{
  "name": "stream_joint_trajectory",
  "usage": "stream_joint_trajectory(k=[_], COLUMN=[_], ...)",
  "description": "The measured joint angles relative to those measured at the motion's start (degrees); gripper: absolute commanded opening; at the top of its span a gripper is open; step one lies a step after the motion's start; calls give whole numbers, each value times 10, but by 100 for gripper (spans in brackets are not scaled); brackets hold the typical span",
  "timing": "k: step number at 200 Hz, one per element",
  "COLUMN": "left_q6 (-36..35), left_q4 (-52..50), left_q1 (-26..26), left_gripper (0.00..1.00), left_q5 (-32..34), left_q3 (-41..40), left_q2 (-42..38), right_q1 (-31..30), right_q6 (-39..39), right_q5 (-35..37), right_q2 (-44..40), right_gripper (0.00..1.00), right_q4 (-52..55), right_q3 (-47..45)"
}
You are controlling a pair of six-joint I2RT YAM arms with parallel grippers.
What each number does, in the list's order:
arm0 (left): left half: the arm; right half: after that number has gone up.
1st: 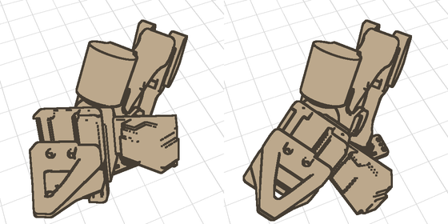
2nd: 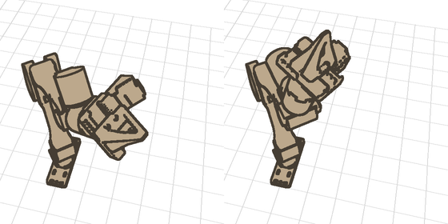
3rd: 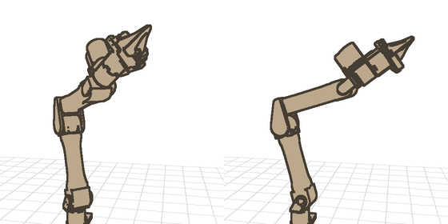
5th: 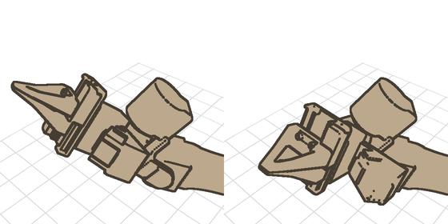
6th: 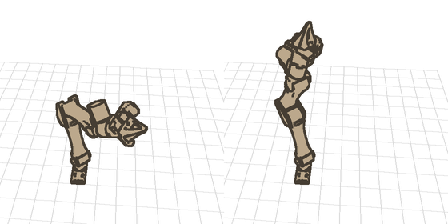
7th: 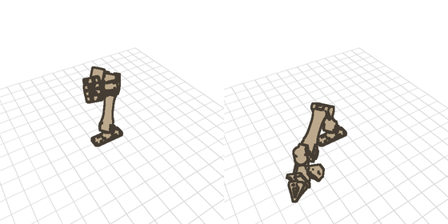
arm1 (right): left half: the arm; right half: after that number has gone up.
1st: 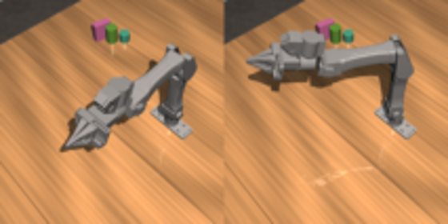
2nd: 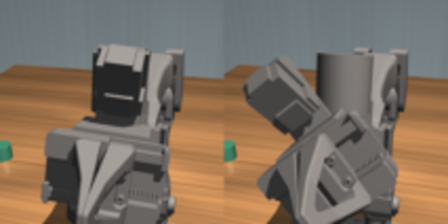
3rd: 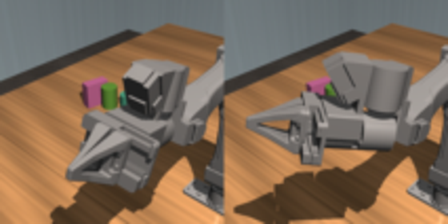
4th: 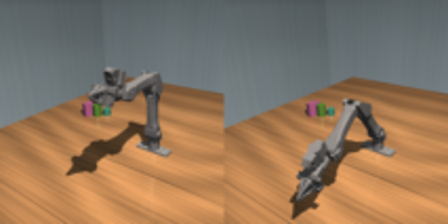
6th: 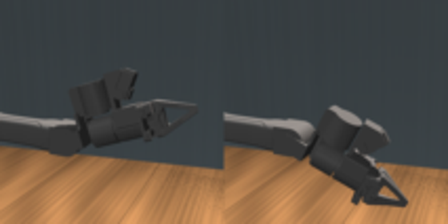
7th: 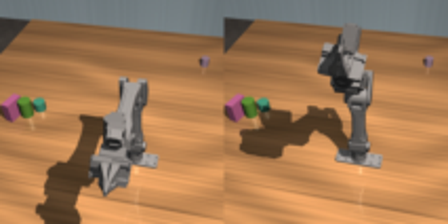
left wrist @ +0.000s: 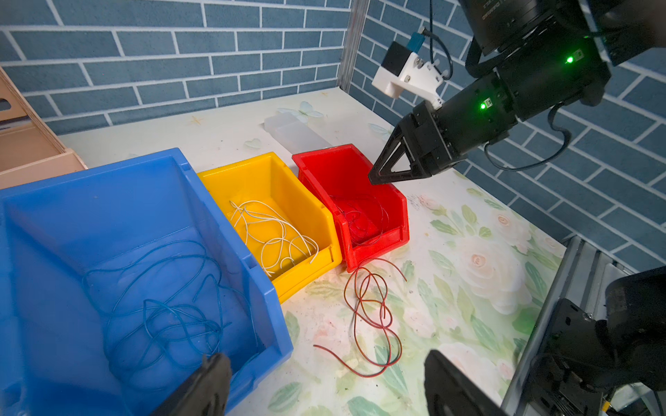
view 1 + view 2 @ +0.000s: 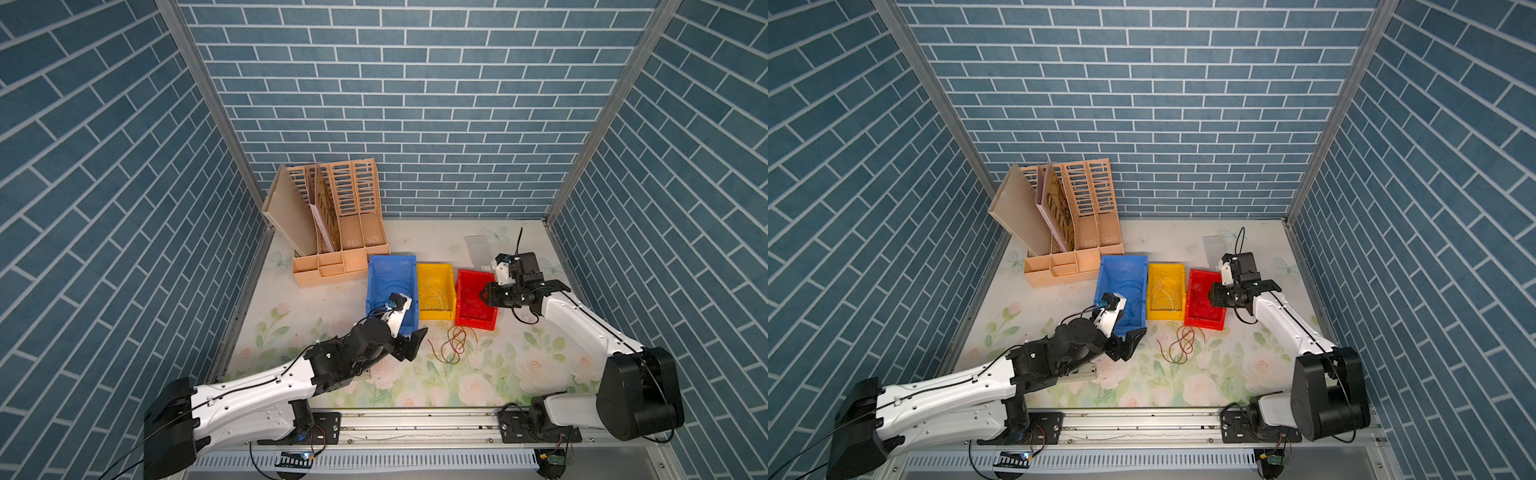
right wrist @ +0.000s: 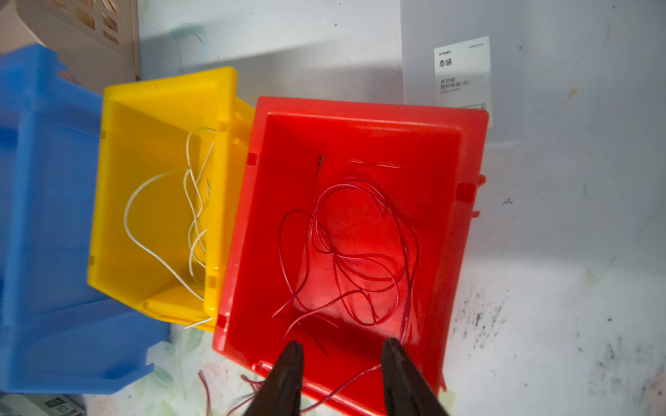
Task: Untangle and sort cables by color
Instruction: Place the cable in the bin.
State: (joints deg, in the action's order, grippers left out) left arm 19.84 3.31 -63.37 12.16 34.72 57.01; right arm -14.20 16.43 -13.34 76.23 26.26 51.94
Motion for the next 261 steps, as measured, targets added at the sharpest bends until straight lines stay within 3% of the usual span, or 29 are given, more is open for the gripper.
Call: stream_joint_trajectory(k=[70, 118, 174, 261], left_q6=[2, 3, 3, 3], left_q4=[18, 38, 48, 49], left_q1=[0, 0, 0, 0], left_gripper=[92, 92, 92, 92], left_q5=[-29, -66, -99, -103], left_q3=[0, 0, 6, 6], left_q2=[34, 87, 118, 107], right_q1=[0, -6, -25, -35], right_q6=[-1, 9, 43, 89], right_q5=[-53, -132, -169, -123], right_q2=[-112, -194, -207, -182], right_gripper=[51, 54, 54, 55], right_q4=[80, 107, 110, 20], right_q3=[24, -74, -177, -220])
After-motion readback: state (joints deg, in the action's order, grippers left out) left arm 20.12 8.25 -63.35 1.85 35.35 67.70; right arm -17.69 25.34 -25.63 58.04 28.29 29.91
